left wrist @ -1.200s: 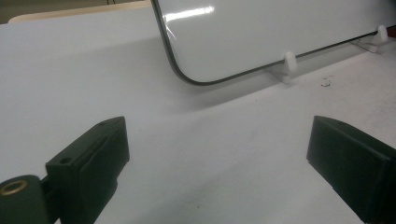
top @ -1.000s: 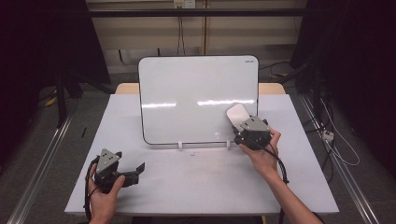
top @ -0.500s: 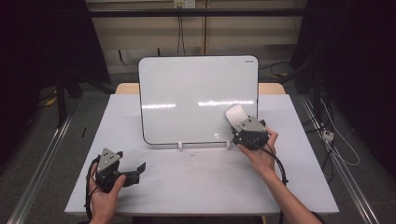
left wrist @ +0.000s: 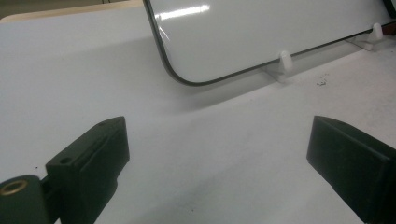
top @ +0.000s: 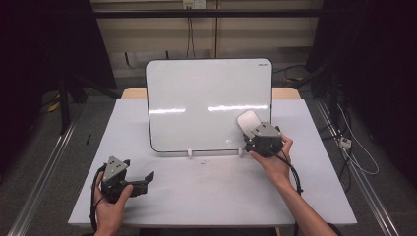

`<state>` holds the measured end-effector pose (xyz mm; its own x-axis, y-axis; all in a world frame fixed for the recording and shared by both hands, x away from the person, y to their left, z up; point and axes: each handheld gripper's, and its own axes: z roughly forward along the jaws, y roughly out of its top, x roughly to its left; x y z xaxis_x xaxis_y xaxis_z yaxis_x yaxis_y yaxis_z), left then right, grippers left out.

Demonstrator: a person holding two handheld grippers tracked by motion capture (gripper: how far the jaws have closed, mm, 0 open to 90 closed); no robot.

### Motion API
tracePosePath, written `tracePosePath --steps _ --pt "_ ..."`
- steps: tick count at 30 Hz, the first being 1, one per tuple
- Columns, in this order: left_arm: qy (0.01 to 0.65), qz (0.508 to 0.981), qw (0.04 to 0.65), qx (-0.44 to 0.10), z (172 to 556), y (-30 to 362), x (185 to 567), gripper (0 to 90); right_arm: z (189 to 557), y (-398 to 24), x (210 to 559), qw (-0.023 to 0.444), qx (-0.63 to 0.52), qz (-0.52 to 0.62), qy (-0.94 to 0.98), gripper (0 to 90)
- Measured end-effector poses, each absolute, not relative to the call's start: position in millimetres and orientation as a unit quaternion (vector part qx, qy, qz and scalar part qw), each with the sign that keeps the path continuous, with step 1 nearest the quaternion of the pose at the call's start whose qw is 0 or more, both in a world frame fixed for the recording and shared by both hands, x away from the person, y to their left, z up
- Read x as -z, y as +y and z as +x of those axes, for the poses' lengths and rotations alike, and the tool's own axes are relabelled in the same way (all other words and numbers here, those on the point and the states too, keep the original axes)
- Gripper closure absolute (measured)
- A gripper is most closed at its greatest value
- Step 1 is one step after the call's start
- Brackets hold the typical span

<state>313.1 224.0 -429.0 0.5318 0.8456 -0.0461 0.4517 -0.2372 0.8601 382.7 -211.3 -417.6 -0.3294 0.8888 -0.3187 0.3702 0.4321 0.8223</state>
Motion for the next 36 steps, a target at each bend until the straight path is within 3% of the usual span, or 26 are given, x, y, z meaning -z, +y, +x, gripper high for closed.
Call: tracePosePath --steps 11,36 --pt "0.424 0.763 0.438 -0.215 311.8 219.7 433.0 5.7 383.1 -214.3 415.7 0.370 -0.347 0.429 0.747 11.5" --pt "0.428 0.754 0.448 -0.217 320.8 221.3 428.9 5.7 366.3 -231.6 403.3 0.294 -0.420 0.449 0.732 6.4"
